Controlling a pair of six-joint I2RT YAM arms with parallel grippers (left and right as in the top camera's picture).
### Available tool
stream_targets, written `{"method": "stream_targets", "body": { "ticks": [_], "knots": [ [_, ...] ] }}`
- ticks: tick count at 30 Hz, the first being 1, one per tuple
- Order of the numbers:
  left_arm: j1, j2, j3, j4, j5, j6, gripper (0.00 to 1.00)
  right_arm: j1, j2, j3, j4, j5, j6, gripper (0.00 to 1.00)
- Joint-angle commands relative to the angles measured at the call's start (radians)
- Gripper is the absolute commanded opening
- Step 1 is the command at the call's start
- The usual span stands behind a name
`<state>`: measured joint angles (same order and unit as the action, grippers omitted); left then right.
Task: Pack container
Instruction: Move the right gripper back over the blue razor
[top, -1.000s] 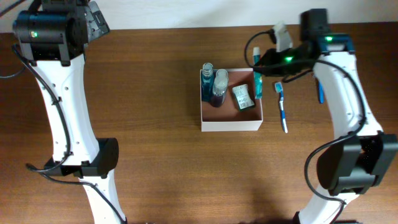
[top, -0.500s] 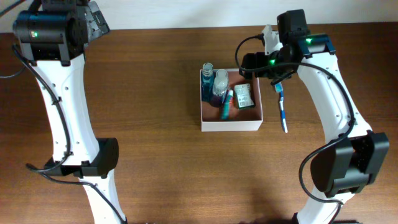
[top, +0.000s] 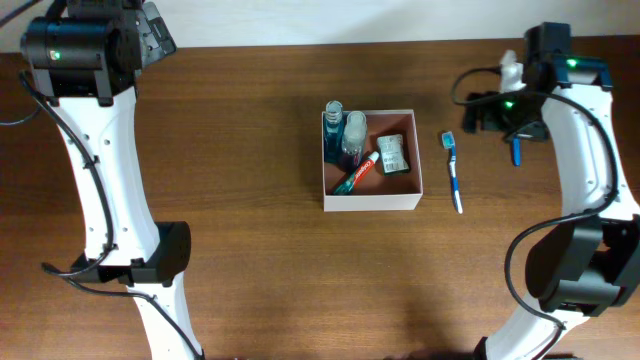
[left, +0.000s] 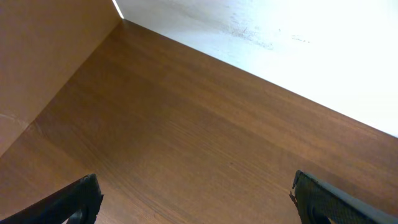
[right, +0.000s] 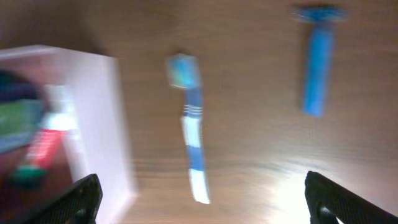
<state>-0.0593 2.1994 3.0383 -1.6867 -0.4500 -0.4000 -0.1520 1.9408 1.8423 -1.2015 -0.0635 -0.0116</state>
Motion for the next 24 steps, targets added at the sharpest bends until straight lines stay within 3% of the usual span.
{"method": "stream_targets", "body": {
  "ticks": [1,13,24],
  "knots": [
    [0.003,0.001,-0.005,-0.001,-0.014,0.012,0.99,-0.042,-0.003,0.004,-0.007,0.214,-0.043,0.99],
    [0.003,0.001,-0.005,-0.001,-0.014,0.013,0.99,-0.152,0.17,0.002,0.039,0.199,-0.044,0.98],
    [0.003,0.001,-0.005,-0.001,-0.014,0.013,0.99,-0.158,0.325,0.002,0.229,0.175,-0.042,0.99]
  ]
}}
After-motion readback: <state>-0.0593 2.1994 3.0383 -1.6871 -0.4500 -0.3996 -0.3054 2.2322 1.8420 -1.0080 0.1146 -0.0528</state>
